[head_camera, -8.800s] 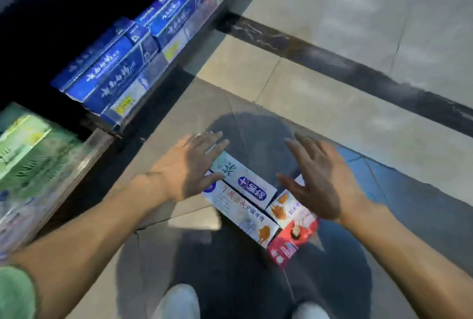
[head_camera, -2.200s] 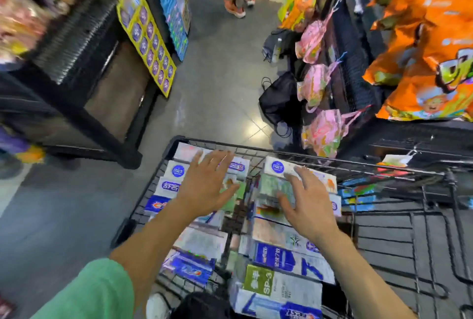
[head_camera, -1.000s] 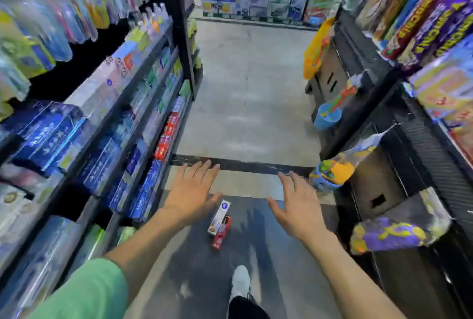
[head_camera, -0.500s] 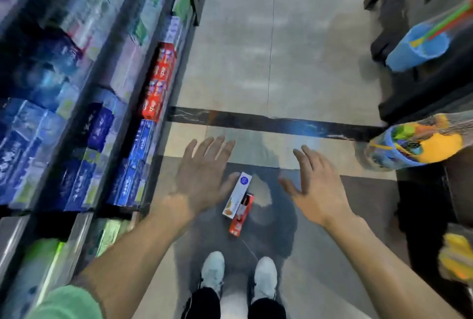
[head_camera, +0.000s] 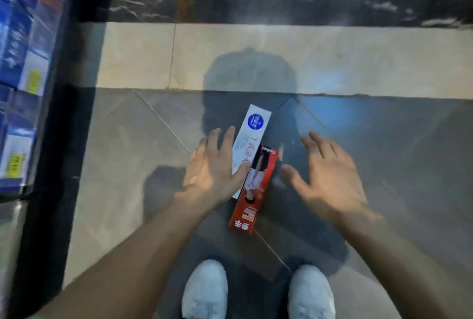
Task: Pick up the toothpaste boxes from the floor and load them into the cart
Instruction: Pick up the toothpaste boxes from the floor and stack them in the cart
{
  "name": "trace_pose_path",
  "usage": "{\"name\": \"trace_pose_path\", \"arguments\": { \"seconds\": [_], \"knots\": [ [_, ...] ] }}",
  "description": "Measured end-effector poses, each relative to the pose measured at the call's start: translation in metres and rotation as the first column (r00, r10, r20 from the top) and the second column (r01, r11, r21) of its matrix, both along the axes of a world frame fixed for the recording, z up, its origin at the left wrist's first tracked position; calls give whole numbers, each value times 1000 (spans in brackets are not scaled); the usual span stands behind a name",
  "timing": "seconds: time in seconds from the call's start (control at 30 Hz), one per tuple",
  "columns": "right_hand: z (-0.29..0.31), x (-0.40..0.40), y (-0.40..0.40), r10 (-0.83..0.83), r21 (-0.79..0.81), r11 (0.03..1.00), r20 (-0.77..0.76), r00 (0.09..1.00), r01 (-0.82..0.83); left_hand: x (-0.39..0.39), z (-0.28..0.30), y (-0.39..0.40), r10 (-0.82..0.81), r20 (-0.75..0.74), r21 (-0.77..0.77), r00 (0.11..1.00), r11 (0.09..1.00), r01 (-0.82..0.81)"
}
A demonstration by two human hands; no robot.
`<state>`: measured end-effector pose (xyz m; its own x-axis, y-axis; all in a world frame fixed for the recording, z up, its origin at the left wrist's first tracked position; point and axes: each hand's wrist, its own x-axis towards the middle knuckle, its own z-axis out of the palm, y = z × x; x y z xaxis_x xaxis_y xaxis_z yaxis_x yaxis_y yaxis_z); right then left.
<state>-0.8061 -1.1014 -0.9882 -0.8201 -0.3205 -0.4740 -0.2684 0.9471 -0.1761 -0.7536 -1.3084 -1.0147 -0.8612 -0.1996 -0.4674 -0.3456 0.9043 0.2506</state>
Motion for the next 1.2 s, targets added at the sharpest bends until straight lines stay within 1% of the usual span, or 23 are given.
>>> {"name": "trace_pose_path", "arguments": {
  "seconds": [0.03, 0.07, 0.1, 0.13, 0.2, 0.23, 0.33, 0.4, 0.53, 0.57, 0.63, 0.7, 0.77, 0.87, 0.9, 0.93, 1.0, 1.03, 1.07, 1.1, 1.13, 1.17, 1.2],
  "knots": [
    [-54, 9, -1, -36, -17, 999, 38, 999, 37, 0, -46, 1, 50, 16, 23, 999, 998, -51],
    [-67, 13, -1, -53, -9, 999, 45, 998, 54, -2, -61, 6, 107, 11, 45, 994, 993, -108],
    [-69, 16, 0, -48, -9, 999, 45, 998, 49, -4, -63, 9, 143, 17, 69, 990, 987, -144],
    [-101, 21, -2, -95, -24, 995, 25, 995, 95, -6, -94, 10, 158, 9, 77, 987, 984, -158],
    [-106, 26, -7, -105, -69, 992, 22, 994, 107, -7, -102, 11, 190, 23, 74, 981, 979, -191],
    [-121, 31, -8, -123, -77, 989, 30, 992, 125, -4, -113, 11, 222, 30, 79, 975, 972, -223],
    [-122, 41, -14, -166, -109, 980, 33, 986, 169, 0, -115, 7, 271, 25, 140, 962, 952, -271],
    [-120, 49, -21, -200, -132, 970, 39, 979, 203, 0, -114, 5, 265, 14, 146, 964, 954, -264],
    [-112, 68, -50, -351, -170, 916, 106, 930, 365, 7, -101, -7, 297, 31, 69, 954, 952, -299],
    [-113, 73, -57, -413, -180, 883, 139, 900, 433, 10, -99, -10, 316, 32, 69, 948, 946, -317],
    [-114, 81, -75, -555, -180, 788, 204, 806, 588, 18, -96, -19, 381, 9, 86, 925, 921, -380],
    [-120, 87, -86, -669, -132, 692, 252, 700, 709, 28, -97, -23, 431, -10, 118, 902, 897, -427],
    [-123, 87, -97, -724, -90, 640, 261, 638, 763, 40, -95, -30, 482, -38, 150, 875, 869, -472],
    [-122, 83, -97, -765, -124, 561, 300, 570, 818, 50, -89, -35, 555, -41, 239, 831, 813, -531],
    [-122, 79, -93, -762, -159, 539, 326, 559, 827, 49, -88, -34, 579, -36, 280, 815, 788, -548],
    [-111, 77, -93, -752, -191, 521, 359, 553, 832, 50, -74, -37, 626, -20, 314, 780, 745, -589],
    [-103, 73, -90, -721, -247, 511, 398, 567, 823, 46, -65, -33, 667, 18, 387, 745, 682, -620],
    [-78, 66, -86, -714, -273, 478, 433, 550, 835, 42, -43, -30, 679, 44, 415, 733, 655, -632],
    [-68, 62, -86, -705, -304, 450, 455, 543, 839, 38, -33, -28, 690, 46, 456, 722, 628, -630],
    [-62, 59, -87, -703, -333, 442, 448, 553, 833, 36, -29, -25, 683, 34, 470, 730, 634, -614],
    [-21, 49, -82, -688, -376, 417, 464, 558, 827, 28, 4, -21, 679, 37, 515, 733, 616, -596],
    [-4, 44, -80, -662, -400, 411, 487, 570, 819, 23, 19, -18, 677, 51, 541, 734, 599, -591],
    [4, 45, -82, -659, -437, 402, 472, 586, 805, 22, 28, -14, 678, 33, 560, 734, 596, -576]
  ]
}}
